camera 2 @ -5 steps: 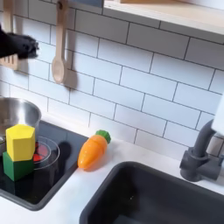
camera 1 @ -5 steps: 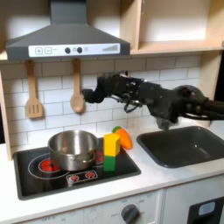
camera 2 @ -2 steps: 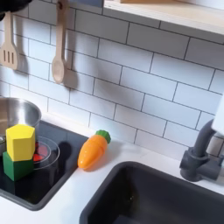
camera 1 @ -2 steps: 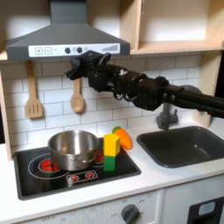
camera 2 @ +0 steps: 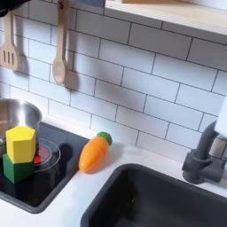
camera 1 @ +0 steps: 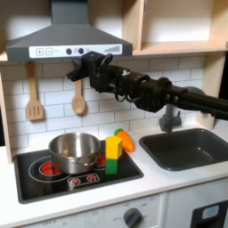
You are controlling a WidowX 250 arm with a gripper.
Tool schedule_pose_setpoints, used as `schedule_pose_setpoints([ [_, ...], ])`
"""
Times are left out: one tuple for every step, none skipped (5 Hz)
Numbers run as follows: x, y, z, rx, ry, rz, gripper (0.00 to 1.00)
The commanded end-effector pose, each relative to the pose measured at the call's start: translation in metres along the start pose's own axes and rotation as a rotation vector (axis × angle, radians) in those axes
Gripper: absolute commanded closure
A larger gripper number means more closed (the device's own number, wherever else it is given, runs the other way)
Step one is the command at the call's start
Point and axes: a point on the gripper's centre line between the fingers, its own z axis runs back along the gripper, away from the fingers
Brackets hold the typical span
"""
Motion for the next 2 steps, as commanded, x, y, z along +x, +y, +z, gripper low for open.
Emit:
schedule_pose_setpoints([
  [-0.0007, 0.0060, 0.0021, 0.030, 0.015, -0.004, 1.00],
  [-0.0005, 0.0053, 0.0049, 0.024, 0.030, -0.001, 1.00],
])
